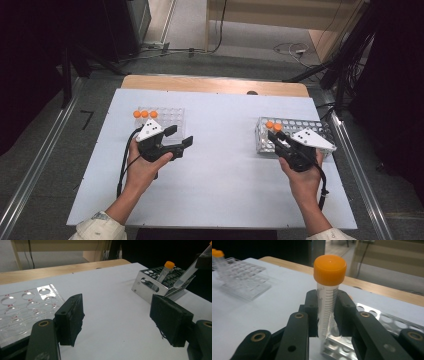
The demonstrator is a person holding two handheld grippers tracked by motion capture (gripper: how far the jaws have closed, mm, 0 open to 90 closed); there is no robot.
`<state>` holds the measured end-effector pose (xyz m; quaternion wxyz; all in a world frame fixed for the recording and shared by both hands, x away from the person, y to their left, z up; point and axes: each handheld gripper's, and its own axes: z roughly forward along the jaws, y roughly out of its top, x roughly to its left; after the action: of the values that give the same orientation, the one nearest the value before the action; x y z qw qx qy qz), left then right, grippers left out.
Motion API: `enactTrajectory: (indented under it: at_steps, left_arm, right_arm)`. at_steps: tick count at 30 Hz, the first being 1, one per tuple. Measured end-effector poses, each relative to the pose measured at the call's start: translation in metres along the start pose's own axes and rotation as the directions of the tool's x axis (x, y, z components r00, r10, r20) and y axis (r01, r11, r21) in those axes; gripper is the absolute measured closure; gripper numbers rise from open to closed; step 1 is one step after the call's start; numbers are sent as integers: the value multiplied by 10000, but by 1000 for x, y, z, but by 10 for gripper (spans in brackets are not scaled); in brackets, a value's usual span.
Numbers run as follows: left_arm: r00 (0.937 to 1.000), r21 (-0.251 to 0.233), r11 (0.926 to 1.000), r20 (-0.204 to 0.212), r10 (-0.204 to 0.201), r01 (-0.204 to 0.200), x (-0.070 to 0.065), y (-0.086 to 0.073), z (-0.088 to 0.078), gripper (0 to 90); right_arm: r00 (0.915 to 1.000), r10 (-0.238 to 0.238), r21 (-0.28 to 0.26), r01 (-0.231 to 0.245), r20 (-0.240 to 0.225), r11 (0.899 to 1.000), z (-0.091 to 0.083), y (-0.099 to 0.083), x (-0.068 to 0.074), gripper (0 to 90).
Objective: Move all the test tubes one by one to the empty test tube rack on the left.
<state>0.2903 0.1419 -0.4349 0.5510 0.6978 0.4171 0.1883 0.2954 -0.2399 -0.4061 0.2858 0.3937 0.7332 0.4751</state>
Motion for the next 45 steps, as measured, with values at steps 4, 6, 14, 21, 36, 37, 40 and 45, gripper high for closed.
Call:
enactTrajectory:
  at_steps: [4, 6, 14, 21, 36, 37, 40, 45]
  left_arm:
    - [10000, -86, 10000, 91, -24, 25, -2, 1, -1, 286]
    - [9997, -130, 9999, 221, -93, 96, -4, 2, -2, 286]
    - [9986, -243, 9997, 523, 85, -72, -14, 4, -2, 287]
    - [9966, -260, 9990, 737, 373, -354, -24, 5, 1, 235]
    - [9928, -97, 9968, 892, 805, -799, -34, 1, 9, 236]
    - [9922, -79, 9964, 906, 850, -847, -35, 1, 10, 244]
    - [9913, -144, 9959, 962, 899, -889, -36, 1, 10, 287]
    - [9890, -281, 9931, 909, 1164, -1143, -36, -1, 11, 381]
  right_arm:
    - [9980, -237, 237, 251, -578, 9994, 13, -2, 18, 718]
    - [9960, -322, 400, 357, -838, 9986, 21, -3, 27, 718]
    - [9854, -581, 518, 672, -1600, 9964, 46, -2, 56, 717]
    - [9745, -851, 618, 1000, -2078, 9931, 59, -2, 77, 717]
    - [9431, -1204, 791, 1518, -3100, 9852, 82, 0, 119, 717]
    - [9417, -1177, 797, 1499, -3152, 9855, 83, 0, 121, 717]
    - [9373, -1112, 876, 1477, -3302, 9851, 86, -1, 126, 718]
    - [9301, -1084, 923, 1496, -3511, 9844, 90, -1, 134, 717]
